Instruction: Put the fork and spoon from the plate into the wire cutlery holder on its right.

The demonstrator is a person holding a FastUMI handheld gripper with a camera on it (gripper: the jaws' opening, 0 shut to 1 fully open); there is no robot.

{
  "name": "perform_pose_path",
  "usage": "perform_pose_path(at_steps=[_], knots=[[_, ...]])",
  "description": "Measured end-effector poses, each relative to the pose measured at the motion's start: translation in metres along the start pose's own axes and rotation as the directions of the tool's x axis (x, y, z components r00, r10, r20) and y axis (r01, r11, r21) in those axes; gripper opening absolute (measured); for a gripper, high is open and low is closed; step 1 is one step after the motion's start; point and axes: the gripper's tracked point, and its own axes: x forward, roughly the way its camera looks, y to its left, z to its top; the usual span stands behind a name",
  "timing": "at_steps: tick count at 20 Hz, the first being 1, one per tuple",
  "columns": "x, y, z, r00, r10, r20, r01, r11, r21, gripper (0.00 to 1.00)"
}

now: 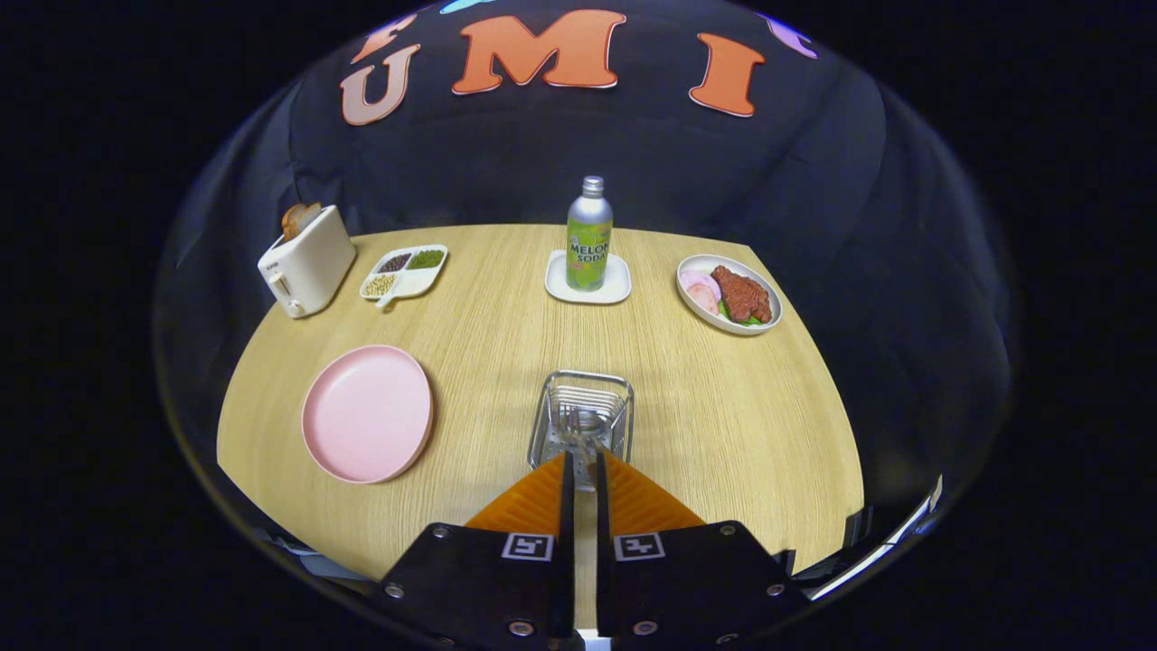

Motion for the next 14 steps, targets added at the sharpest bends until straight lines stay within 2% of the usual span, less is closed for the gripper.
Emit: perform_pose_path(at_steps=[4, 6, 7, 8, 11, 14], knots=[[-0.011, -0.005, 0.037, 0.991, -0.004, 0.137, 0.002, 1.000, 0.017, 0.16], [-0.021, -0.009, 0.057, 0.974, -0.010, 0.224, 0.011, 1.000, -0.002, 0.27], [-0.026, -0.011, 0.067, 0.964, -0.020, 0.265, 0.025, 1.000, -0.016, 0.41], [-0.033, -0.012, 0.077, 0.950, -0.026, 0.312, 0.037, 0.999, -0.028, 0.47], [-0.061, -0.012, 0.112, 0.890, -0.033, 0.455, 0.068, 0.996, -0.060, 0.70], [-0.089, -0.008, 0.140, 0.832, -0.022, 0.554, 0.083, 0.993, -0.086, 0.79]])
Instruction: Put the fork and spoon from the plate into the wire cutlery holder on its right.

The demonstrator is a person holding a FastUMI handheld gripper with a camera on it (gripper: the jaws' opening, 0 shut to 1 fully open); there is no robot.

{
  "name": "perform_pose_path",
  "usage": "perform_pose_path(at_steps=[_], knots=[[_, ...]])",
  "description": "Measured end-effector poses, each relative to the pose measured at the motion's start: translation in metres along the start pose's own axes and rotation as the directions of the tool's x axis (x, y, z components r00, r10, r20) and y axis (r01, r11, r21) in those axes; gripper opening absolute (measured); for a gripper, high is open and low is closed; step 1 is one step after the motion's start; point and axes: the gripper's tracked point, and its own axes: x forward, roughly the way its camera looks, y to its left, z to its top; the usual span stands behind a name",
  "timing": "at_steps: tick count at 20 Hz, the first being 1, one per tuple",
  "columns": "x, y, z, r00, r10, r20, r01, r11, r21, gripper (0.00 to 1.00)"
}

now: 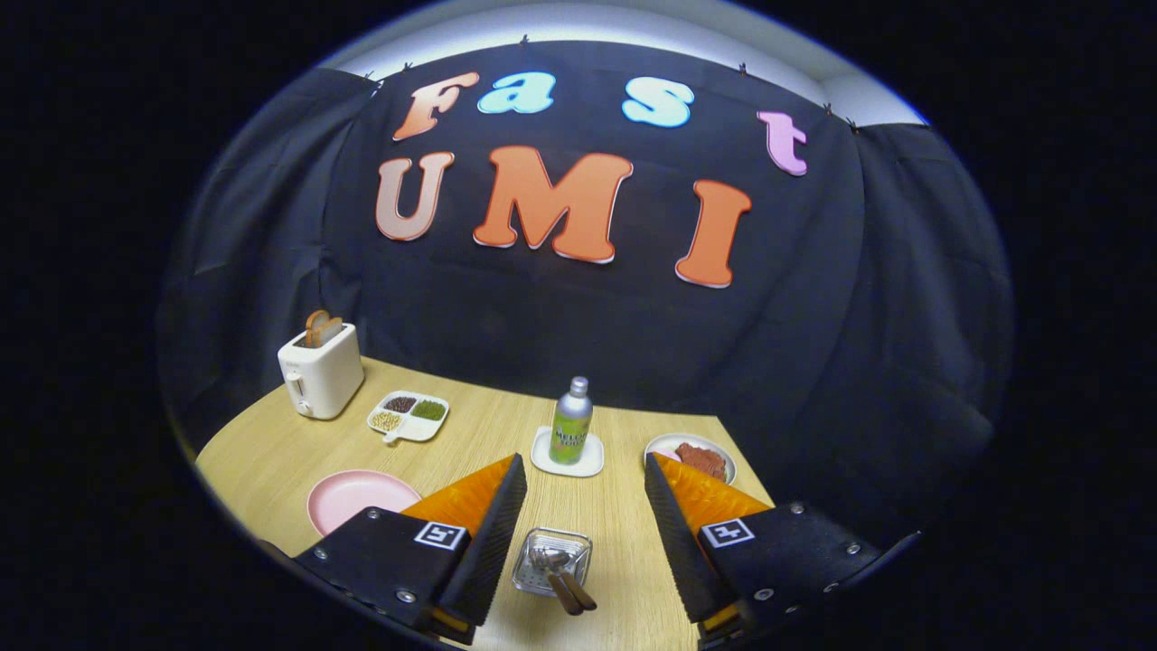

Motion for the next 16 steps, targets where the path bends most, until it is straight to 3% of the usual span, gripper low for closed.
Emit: perform_pose_path(at_steps=[9, 16], knots=[[-0.019, -0.001, 0.061, 0.986, 0.015, 0.166, -0.023, 0.999, 0.047, 0.96], [-0.030, -0.018, 0.077, 0.973, -0.024, 0.231, 0.007, 0.997, 0.074, 0.98]])
